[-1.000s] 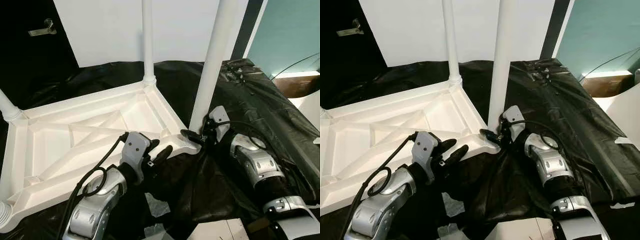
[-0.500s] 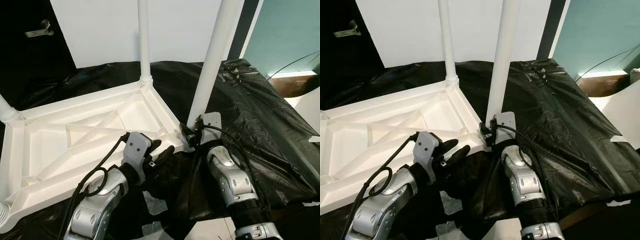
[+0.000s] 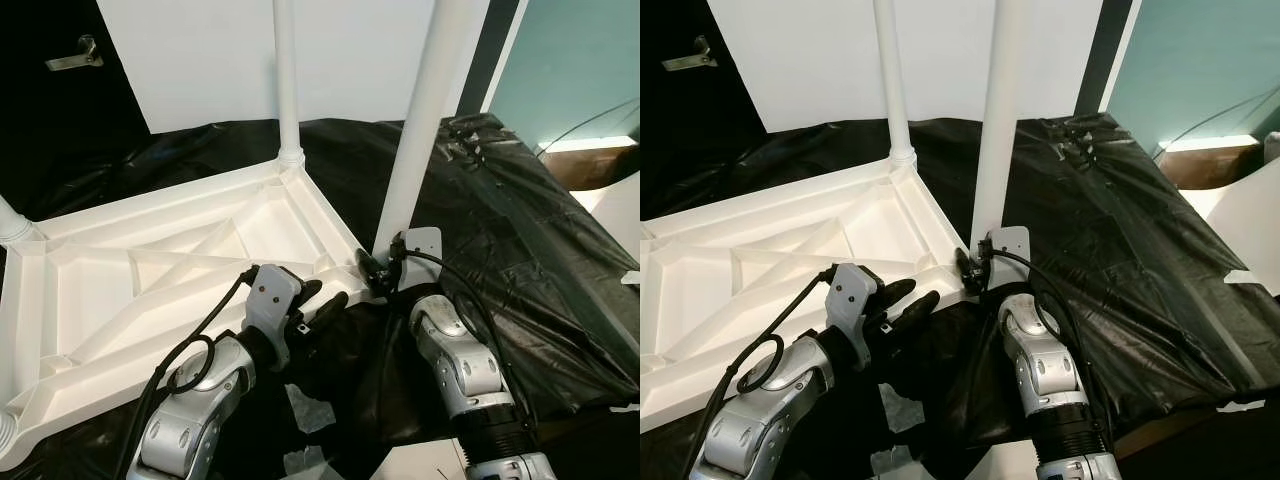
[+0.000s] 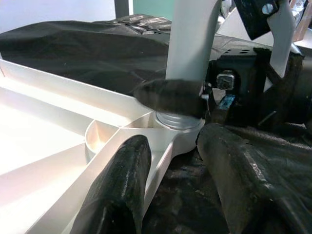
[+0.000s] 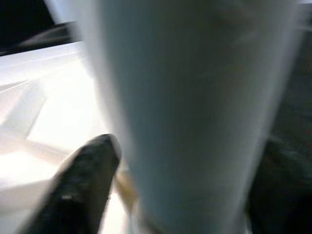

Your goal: Building children table

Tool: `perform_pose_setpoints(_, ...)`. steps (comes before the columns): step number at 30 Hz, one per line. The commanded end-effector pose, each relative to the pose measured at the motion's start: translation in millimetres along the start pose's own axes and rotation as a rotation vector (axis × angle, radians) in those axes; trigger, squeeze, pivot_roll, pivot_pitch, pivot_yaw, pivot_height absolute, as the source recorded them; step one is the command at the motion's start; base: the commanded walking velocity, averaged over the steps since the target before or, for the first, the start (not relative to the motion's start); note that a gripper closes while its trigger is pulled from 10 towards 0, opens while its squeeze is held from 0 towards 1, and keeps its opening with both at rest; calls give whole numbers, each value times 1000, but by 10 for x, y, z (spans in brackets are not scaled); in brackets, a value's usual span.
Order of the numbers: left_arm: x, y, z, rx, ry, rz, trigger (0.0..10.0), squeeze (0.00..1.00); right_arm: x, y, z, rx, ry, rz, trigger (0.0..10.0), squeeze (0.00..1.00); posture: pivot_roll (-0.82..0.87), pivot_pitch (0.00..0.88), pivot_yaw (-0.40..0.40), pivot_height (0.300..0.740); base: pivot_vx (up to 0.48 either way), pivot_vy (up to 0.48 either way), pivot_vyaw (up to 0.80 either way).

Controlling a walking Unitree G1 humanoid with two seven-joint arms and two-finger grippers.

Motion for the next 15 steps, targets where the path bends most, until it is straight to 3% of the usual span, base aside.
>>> perform_pose_setpoints(1, -16, -4, 11, 24, -3, 10, 10000, 0, 3, -41, -85, 64, 5, -3, 10000, 1000, 89, 41, -18, 740, 0, 0, 0)
perform_pose_setpoints(3, -15, -2, 12, 26, -3, 8, 10000, 0, 6, -62, -112, 111, 5, 0, 10000, 1000, 89, 41, -18, 740, 0, 0, 0)
perform_pose_setpoints(4, -14, 0, 13, 28, -3, 7, 10000, 0, 6, -79, -130, 146, 6, 6, 10000, 773, 89, 39, -20, 740, 0, 0, 0)
perform_pose_setpoints(5, -14, 0, 13, 28, -3, 7, 10000, 0, 6, -79, -130, 146, 6, 6, 10000, 773, 89, 39, -20, 740, 0, 0, 0)
perform_pose_setpoints(6, -14, 3, 15, 29, -3, 6, 10000, 0, 7, -94, -146, 185, -12, 12, 10000, 0, 89, 37, -20, 740, 0, 0, 0)
perform_pose_setpoints(11, -14, 8, 17, 30, -4, 5, 10000, 0, 2, -99, -191, 215, -17, 28, 10000, 0, 89, 34, -21, 740, 0, 0, 0)
perform_pose_setpoints(15, -6, 19, 40, 32, 1, 3, 10000, 0, 37, -55, -262, 358, -117, 64, 10000, 0, 86, 21, -15, 740, 0, 0, 0)
Point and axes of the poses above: a point about 5 cm out from each wrist's last joint towards the gripper, its own y axis pointing out of the wrist towards the gripper, its own x axis along the axis of the wrist's last joint, z = x × y, the point moved 3 cm from there along y, pointing out of the wrist towards the gripper, and after that the axes turned 6 degrees about y, right-handed, at the moved point
